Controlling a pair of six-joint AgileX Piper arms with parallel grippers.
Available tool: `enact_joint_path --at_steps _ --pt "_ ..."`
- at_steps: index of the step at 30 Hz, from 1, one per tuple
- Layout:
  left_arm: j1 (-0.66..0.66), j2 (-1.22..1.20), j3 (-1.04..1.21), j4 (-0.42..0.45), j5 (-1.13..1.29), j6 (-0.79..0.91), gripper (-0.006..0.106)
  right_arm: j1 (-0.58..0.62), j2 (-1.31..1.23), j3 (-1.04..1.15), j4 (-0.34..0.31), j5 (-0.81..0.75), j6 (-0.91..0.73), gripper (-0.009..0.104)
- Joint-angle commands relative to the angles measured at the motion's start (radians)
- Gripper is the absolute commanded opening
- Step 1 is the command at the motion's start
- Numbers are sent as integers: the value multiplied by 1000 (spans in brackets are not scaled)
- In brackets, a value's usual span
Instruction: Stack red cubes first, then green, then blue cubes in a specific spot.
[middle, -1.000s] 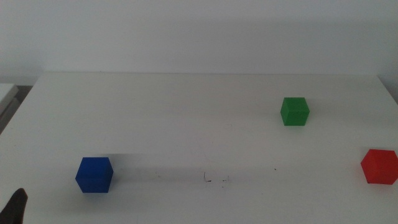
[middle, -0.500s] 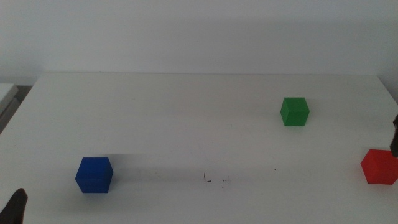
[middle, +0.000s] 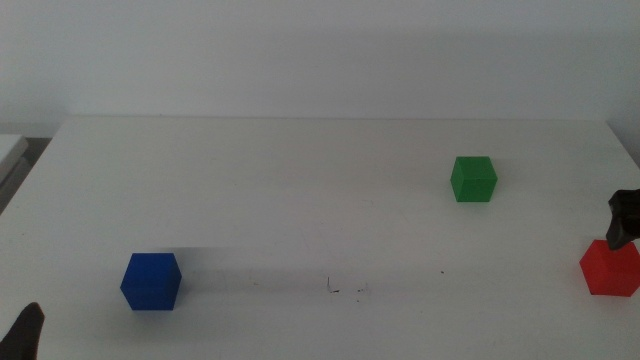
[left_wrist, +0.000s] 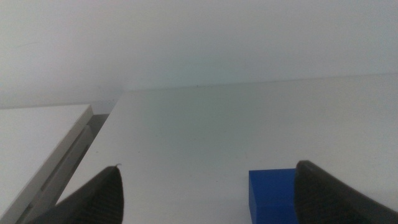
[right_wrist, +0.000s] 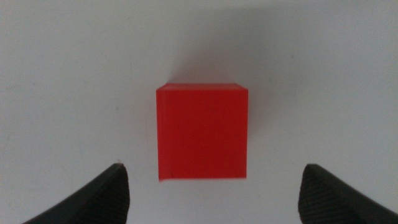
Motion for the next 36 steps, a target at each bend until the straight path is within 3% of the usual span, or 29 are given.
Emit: enact_joint_path --at_steps 1,19,23,25,28,31,36 --pt "-1 -4 1 0 -14 -4 94 -10 13 7 0 -36 -13 80" --pt "-1 -4 1 0 -14 -2 94 -10 172 8 7 -124 -13 74" --pt "-1 -4 1 0 -14 -2 94 -10 213 8 7 -139 -13 57" --pt "-1 -4 1 0 -14 -2 94 -10 224 8 7 -147 -4 39" --pt "-1 -4 1 0 -14 -5 94 8 219 5 0 -129 22 2" --pt "-1 -4 1 0 -14 -5 94 83 169 -25 -17 -70 106 -1" --pt "-1 -4 1 0 -14 -5 94 339 109 -162 -20 77 397 -1"
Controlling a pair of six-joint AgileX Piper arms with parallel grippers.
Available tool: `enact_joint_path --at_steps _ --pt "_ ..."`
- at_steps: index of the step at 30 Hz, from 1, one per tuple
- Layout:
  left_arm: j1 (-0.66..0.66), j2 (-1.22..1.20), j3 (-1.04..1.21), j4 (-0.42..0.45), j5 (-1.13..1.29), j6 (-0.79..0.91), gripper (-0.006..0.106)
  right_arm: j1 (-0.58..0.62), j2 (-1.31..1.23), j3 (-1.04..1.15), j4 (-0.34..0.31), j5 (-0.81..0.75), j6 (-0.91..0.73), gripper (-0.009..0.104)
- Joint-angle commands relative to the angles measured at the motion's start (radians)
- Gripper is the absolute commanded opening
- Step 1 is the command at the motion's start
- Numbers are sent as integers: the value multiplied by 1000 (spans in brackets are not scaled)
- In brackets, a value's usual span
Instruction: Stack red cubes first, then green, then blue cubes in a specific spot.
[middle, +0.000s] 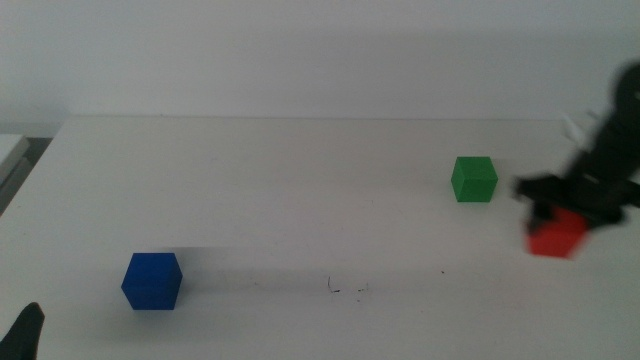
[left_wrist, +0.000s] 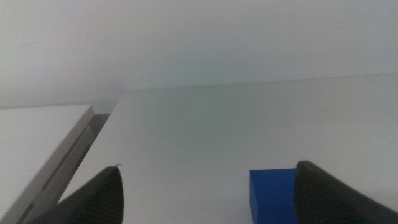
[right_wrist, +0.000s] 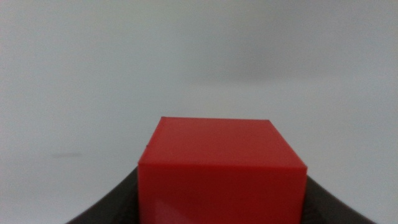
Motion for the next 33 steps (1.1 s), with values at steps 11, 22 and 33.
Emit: enact_joint_path --at_steps 11,22,33 --pt "-1 -4 1 0 -14 -5 94 512 161 -301 -102 82 504 -1" --pt "-1 -4 1 0 -14 -3 94 627 321 -479 -105 134 573 -1" --pt "-1 -4 1 0 -14 -3 94 636 391 -503 -152 151 607 -1"
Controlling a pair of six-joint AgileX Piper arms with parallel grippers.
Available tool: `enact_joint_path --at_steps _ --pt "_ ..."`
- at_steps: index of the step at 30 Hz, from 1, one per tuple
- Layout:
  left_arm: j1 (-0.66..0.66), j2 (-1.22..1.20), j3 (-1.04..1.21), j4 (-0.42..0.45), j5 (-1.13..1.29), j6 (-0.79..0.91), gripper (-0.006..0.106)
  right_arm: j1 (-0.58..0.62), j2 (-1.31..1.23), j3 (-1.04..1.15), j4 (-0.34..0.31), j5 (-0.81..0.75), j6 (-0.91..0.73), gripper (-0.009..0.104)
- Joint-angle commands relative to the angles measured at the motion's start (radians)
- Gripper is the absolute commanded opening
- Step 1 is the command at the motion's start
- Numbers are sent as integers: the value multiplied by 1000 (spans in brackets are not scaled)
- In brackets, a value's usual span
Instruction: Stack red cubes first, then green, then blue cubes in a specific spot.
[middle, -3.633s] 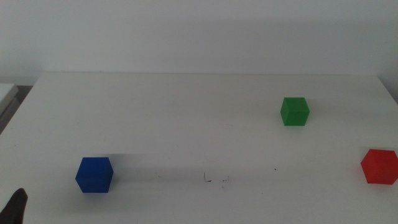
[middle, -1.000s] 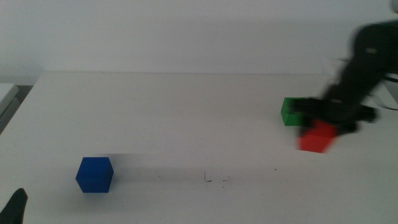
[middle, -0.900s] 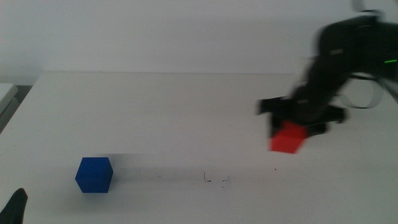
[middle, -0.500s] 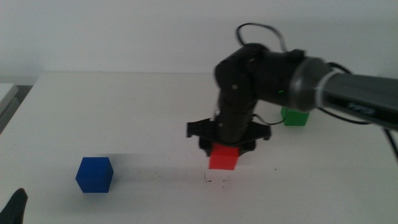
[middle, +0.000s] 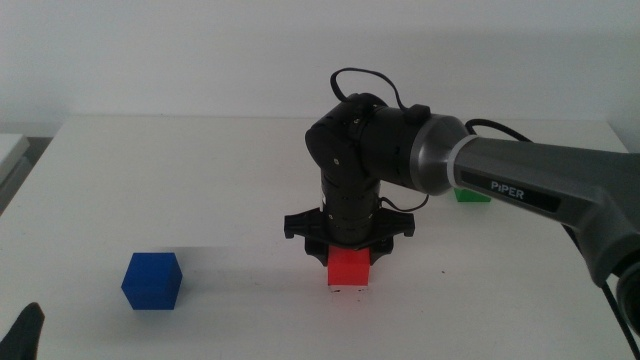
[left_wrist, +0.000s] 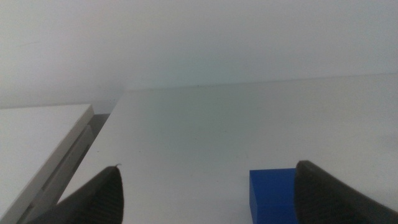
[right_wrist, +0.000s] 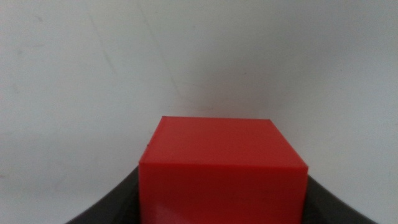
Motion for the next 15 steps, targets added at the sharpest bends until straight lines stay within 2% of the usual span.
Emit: enact_joint_path --at_steps 1,15 --pt "-1 -4 1 0 -14 -3 94 1 4 -9 -22 8 8 -1" --pt "-1 -4 1 0 -14 -3 94 1 65 -9 -32 -18 17 -1"
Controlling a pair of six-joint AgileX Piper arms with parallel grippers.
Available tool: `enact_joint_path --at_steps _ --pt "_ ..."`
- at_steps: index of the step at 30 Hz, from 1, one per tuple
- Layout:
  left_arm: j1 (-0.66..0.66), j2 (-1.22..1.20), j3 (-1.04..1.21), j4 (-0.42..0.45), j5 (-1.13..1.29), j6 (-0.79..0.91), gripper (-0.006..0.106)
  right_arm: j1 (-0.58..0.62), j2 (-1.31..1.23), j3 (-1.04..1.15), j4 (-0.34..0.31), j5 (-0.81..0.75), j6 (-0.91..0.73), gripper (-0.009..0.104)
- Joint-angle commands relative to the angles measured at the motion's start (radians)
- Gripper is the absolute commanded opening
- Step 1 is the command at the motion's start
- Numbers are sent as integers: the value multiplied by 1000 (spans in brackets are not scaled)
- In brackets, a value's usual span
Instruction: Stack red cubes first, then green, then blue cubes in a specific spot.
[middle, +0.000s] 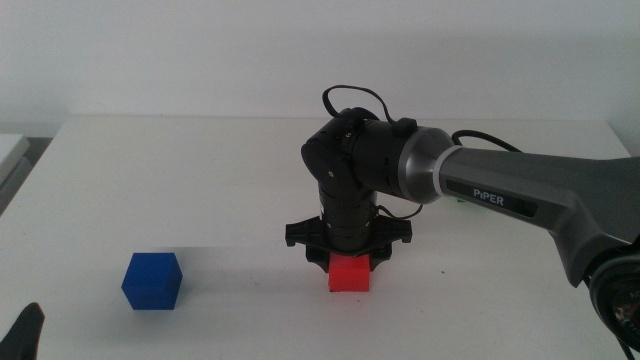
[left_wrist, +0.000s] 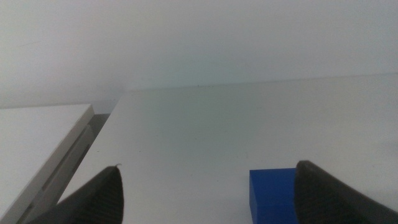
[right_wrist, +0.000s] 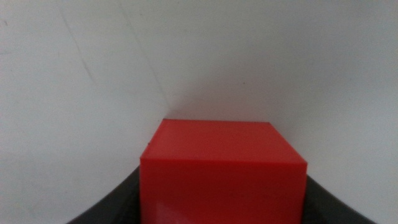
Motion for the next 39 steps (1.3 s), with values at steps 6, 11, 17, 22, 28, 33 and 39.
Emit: enact_joint_path --at_steps 6,11,17,22,28,33,39 --pt "-1 -4 1 0 -14 -1 94 4 2 -3 -12 0 6 83" --pt "-1 -4 1 0 -14 -3 94 25 -179 -3 -21 9 -89 93" --pt "-1 -4 1 0 -14 -3 94 -63 -383 -3 -123 97 -204 93" --pt "-1 -4 1 0 -14 -5 94 -268 -401 -3 -45 59 -464 93" --pt "-1 -4 1 0 -14 -5 94 -473 -283 -3 -17 -68 -508 93" --pt "-1 -4 1 0 -14 -5 94 -521 -182 -3 -15 -131 -521 93" --pt "-1 -4 1 0 -14 0 94 -521 -108 -3 -15 -193 -521 93"
